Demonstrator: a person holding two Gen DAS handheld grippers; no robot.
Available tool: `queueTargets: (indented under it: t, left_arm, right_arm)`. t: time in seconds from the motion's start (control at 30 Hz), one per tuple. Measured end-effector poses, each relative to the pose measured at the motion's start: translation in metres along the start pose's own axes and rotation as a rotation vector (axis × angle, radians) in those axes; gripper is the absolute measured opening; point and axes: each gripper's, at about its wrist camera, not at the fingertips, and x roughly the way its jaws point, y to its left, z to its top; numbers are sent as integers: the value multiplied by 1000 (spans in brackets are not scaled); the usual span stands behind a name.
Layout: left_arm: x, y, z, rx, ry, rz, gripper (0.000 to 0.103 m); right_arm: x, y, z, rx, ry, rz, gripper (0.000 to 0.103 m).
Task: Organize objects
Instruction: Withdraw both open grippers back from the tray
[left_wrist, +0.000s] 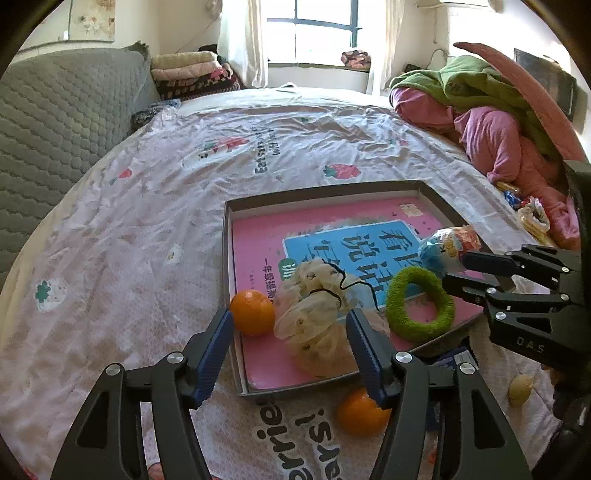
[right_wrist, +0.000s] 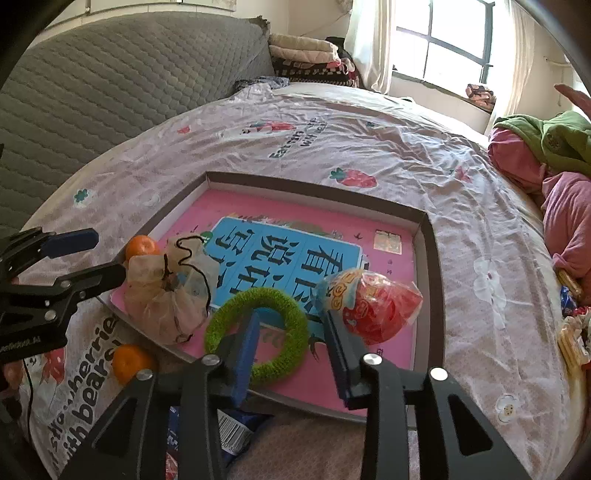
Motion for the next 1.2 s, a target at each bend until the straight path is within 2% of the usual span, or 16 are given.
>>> queueTargets:
  t: [0.3,0.43,0.57,0.9,1.07,1.2]
  left_arm:
    - [-7,4,2,-21,-23,10,67]
    - [-15,10,3,-43,-68,22,67]
    - [-22,14,5,-63,-81,0,67]
    - [-31,4,2,-35,-88,-4,67]
    - [-38,-5,0,-13,-99,-3,67]
    - [-47,-10,-3,0,-114,-3,67]
  right_arm:
    - [-7,0,2,2,-17,-4,41]
    - [-8,0,2,1,-25,-3,41]
    - [-12,0,4,1,-37,0,41]
    - [-40,8,4,-9,-96,31,42]
    - [-59,13,-3,0,-134,63,54]
    - [-73,25,-12,-20,-160,83,57]
